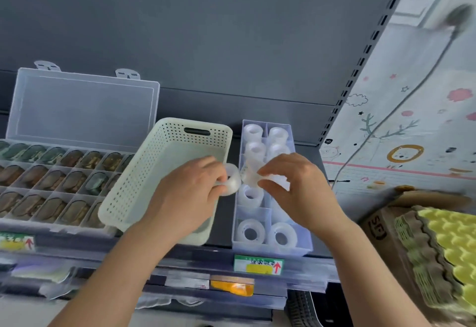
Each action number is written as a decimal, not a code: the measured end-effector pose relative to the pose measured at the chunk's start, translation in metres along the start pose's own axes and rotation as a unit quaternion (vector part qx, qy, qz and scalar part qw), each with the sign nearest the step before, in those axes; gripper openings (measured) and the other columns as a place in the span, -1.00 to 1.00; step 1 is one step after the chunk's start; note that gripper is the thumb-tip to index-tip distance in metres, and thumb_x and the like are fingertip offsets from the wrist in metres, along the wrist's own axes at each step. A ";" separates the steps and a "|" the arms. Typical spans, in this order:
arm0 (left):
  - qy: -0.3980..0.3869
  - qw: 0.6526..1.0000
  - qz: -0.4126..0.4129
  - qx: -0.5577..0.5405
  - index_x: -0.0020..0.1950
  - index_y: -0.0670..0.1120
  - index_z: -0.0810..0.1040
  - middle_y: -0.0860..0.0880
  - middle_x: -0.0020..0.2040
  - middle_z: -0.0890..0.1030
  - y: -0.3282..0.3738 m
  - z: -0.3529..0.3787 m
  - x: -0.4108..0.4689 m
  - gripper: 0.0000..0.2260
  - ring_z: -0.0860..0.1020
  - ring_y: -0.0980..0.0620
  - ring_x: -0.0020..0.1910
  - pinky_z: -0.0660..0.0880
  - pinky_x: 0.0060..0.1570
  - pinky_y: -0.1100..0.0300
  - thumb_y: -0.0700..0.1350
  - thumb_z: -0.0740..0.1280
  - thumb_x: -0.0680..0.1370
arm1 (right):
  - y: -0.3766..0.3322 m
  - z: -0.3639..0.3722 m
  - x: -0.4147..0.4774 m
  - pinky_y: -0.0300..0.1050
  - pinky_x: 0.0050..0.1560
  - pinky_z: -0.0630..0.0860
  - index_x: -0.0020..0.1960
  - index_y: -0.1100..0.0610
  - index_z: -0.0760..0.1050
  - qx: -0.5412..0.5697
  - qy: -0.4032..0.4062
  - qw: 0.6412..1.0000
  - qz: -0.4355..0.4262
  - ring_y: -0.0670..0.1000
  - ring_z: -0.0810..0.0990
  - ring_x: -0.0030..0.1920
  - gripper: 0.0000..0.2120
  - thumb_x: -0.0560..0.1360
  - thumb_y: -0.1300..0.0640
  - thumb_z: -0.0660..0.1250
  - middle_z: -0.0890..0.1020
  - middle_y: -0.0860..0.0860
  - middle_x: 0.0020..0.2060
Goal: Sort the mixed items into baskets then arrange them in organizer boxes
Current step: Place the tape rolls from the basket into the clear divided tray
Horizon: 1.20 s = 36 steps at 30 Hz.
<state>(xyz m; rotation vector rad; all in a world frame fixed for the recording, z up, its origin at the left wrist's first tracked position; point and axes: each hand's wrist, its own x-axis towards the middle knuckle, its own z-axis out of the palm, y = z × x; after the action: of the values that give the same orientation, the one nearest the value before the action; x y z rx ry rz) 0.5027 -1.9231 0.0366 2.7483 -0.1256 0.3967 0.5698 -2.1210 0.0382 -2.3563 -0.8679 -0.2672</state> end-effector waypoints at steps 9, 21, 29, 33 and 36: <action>-0.092 0.994 0.062 0.021 0.00 0.01 0.52 0.16 -0.02 0.47 0.041 0.031 -0.025 -0.91 0.41 0.17 -0.08 0.32 -0.25 0.27 -0.06 0.23 0.60 | 0.032 -0.028 -0.058 -0.36 -0.11 0.39 -0.08 -0.02 0.65 0.011 -0.134 0.990 0.045 -0.20 0.51 -0.14 -0.90 0.40 0.08 0.48 0.62 -0.20 -0.17; -0.135 0.984 0.104 0.052 0.02 -0.02 0.61 0.09 -0.03 0.51 0.035 0.060 -0.020 -0.85 0.41 0.14 -0.01 0.28 -0.19 0.32 -0.06 0.24 0.60 | 0.038 -0.008 -0.062 -0.28 -0.10 0.39 -0.07 -0.03 0.66 -0.055 -0.200 0.975 0.074 -0.12 0.50 -0.08 -0.85 0.41 -0.05 0.45 0.63 -0.12 -0.15; -0.145 0.982 0.116 0.017 0.09 -0.04 0.66 0.08 0.01 0.53 0.028 0.063 -0.024 -0.79 0.41 0.15 0.02 0.38 -0.12 0.29 -0.14 0.22 0.61 | 0.033 -0.003 -0.058 -0.31 -0.12 0.34 -0.03 0.00 0.66 -0.053 -0.247 0.963 0.090 -0.08 0.54 -0.13 -0.88 0.50 0.09 0.35 0.63 -0.10 -0.09; -0.136 0.984 0.116 0.007 0.10 -0.05 0.66 0.06 0.00 0.54 0.027 0.064 -0.026 -0.79 0.41 0.14 0.02 0.33 -0.14 0.31 -0.14 0.23 0.61 | 0.033 -0.002 -0.058 -0.37 -0.11 0.36 0.01 0.00 0.66 -0.046 -0.252 0.962 0.099 -0.13 0.52 -0.16 -0.85 0.52 0.13 0.34 0.64 -0.10 -0.06; -0.125 0.985 0.122 -0.009 0.10 -0.07 0.66 0.05 0.00 0.54 0.028 0.061 -0.029 -0.79 0.41 0.12 0.03 0.39 -0.07 0.26 -0.15 0.23 0.61 | 0.032 -0.002 -0.056 -0.47 -0.25 0.29 -0.07 -0.02 0.67 -0.051 -0.230 0.966 0.107 -0.21 0.49 -0.26 -0.90 0.48 0.09 0.38 0.66 -0.10 -0.14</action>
<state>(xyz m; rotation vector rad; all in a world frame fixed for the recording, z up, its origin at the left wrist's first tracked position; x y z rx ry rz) 0.4873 -1.9698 -0.0171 2.7605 -0.5298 0.1090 0.5474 -2.1700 0.0035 -2.6300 -0.8061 0.3466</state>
